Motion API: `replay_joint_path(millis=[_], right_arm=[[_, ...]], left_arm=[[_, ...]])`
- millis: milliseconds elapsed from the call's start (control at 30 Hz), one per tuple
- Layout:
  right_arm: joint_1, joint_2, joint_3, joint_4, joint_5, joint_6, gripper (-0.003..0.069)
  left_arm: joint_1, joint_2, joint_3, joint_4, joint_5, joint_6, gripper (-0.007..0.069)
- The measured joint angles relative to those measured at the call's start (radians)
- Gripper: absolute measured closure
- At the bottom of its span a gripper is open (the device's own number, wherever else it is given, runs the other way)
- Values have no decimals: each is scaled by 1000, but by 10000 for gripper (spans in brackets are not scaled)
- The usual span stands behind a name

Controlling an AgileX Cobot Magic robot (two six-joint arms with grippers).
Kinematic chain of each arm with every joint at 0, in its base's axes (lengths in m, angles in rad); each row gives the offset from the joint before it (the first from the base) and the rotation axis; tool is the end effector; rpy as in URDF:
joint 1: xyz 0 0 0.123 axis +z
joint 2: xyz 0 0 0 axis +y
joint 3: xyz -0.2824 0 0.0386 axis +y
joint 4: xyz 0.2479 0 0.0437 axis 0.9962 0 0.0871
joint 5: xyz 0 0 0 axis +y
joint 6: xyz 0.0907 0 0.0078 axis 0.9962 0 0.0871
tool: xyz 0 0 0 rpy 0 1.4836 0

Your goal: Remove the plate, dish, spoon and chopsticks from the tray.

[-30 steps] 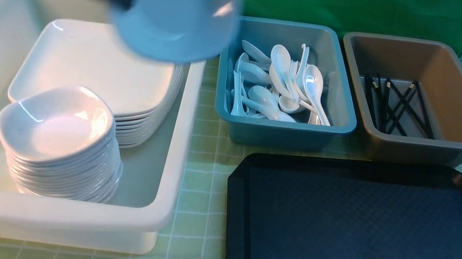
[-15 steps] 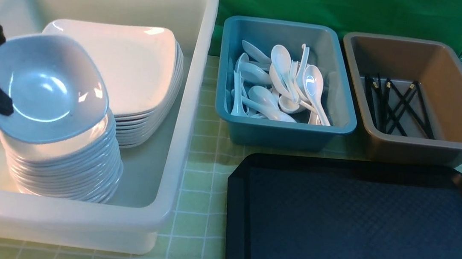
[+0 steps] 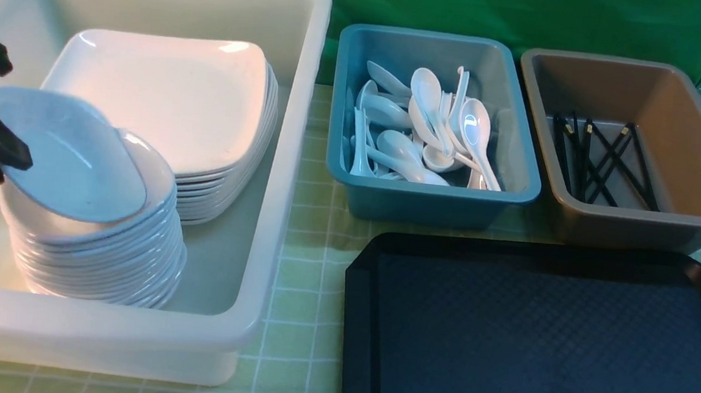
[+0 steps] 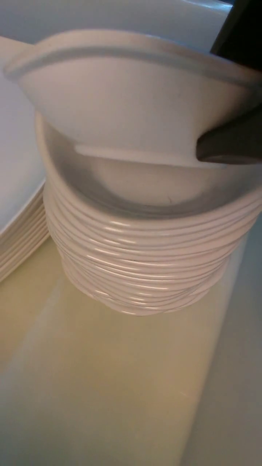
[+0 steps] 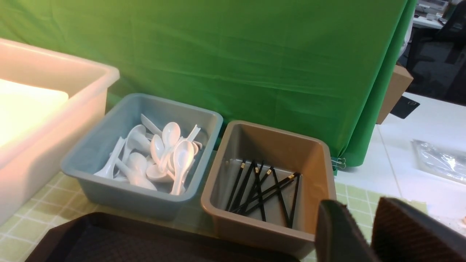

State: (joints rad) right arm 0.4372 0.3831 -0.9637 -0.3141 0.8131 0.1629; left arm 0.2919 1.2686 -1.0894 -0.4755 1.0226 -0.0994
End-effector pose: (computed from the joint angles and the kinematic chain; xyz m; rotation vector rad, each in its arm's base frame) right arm 0.0303 -0.0084 0.4261 -0.2466 1.6707 0.0941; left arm 0.2452 0.0365 0.3297 -0.7026 2.5018 -0.5511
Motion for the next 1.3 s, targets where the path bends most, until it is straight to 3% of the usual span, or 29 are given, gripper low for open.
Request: replay_joint_path(millis=[300, 567, 867, 1000, 1100, 1133, 1200, 1300], right_arm=[[0, 0, 0, 0, 0, 1, 492], [0, 0, 0, 0, 0, 1, 485], [0, 0, -8, 8, 8, -29, 477], [0, 6, -93, 5, 90, -125, 561], [0, 5, -150, -5, 192, -136, 637], [0, 5, -155, -5, 212, -135, 641], [0, -3, -162, -7, 279, -136, 650], [0, -21, -140, -7, 285, -139, 650]], left_arm=[[0, 0, 0, 86, 7, 58, 277], [0, 0, 0, 128, 32, 66, 270], [0, -21, 0, 70, 43, 99, 271], [0, -87, 0, 81, 45, 124, 332], [0, -149, 0, 92, 46, 161, 435], [0, -157, 0, 94, 46, 170, 452], [0, -213, 0, 104, 46, 230, 559], [0, -257, 0, 106, 29, 253, 620]])
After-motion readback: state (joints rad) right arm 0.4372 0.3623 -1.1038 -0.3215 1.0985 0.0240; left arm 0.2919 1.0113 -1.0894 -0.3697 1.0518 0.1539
